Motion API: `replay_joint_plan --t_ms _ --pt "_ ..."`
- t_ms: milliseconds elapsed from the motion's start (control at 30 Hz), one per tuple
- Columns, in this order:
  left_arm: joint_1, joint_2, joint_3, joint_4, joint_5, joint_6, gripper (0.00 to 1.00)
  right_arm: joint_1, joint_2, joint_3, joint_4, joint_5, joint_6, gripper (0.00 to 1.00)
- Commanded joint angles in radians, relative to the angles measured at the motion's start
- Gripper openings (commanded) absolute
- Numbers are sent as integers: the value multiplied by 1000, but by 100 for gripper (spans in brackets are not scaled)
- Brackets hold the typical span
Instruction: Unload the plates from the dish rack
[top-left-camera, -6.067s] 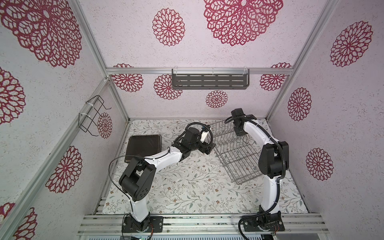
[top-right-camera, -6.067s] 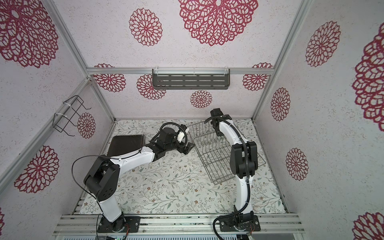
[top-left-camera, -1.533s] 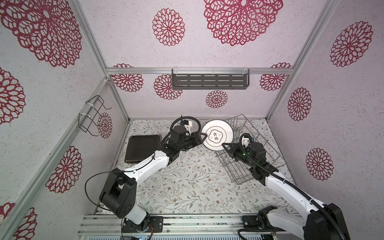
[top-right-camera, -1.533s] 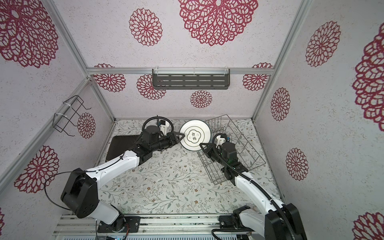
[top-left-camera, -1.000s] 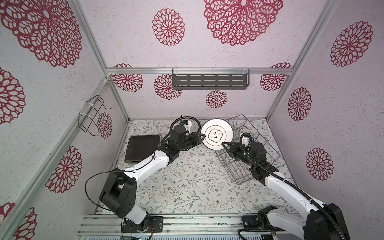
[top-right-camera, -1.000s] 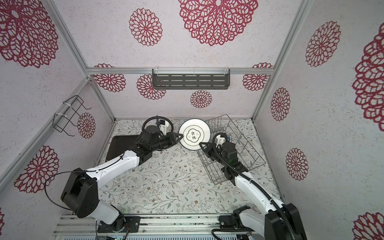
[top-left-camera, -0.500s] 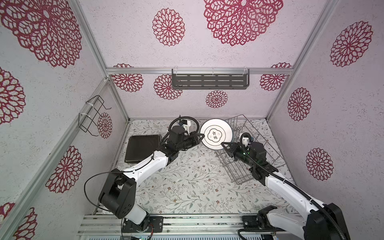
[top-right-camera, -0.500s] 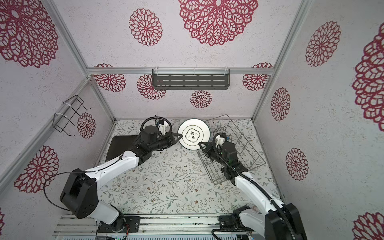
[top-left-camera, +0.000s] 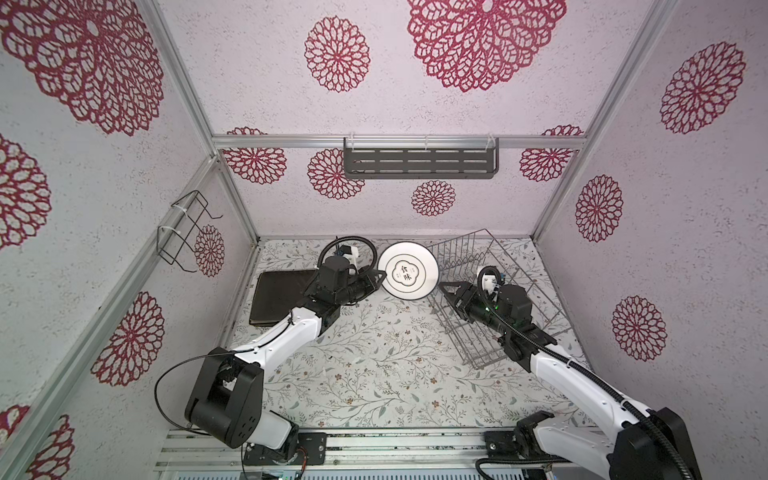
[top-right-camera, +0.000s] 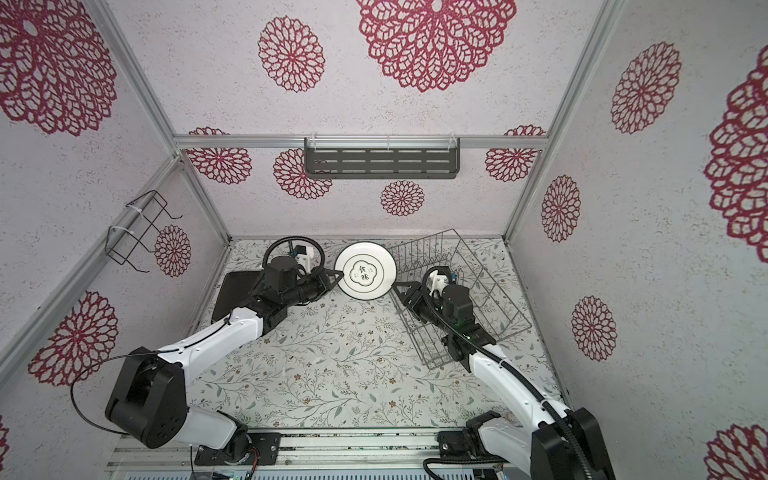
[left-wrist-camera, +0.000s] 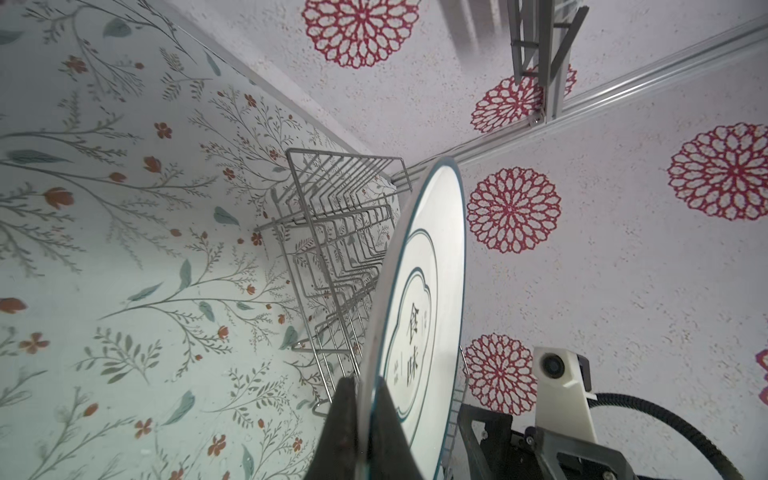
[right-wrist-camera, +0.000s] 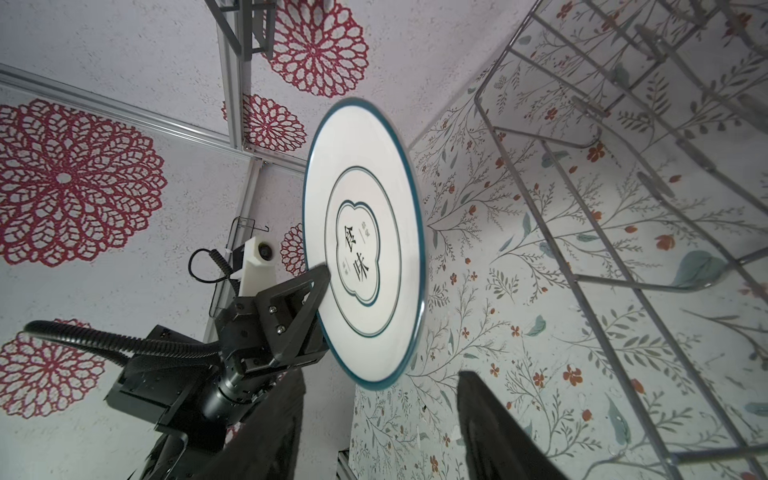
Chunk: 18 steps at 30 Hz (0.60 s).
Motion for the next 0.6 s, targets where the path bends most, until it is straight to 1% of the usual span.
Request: replay_joint_plan --t_ms 0,167,367,467,567 --pt "28 -61 -20 47 9 -7 0 3 -22 53 -10 -1 -40 64" --pt "65 -89 -43 22 -18 -9 0 4 -22 58 -24 5 -52 65" --pt "102 -91 -40 -69 -38 -15 0 3 -20 63 -39 10 -54 66" --pt "107 -98 -39 -97 -58 2 0 3 -13 69 -52 7 -62 66" --pt "111 -92 -31 -142 -94 45 0 3 -5 73 -59 2 -69 68"
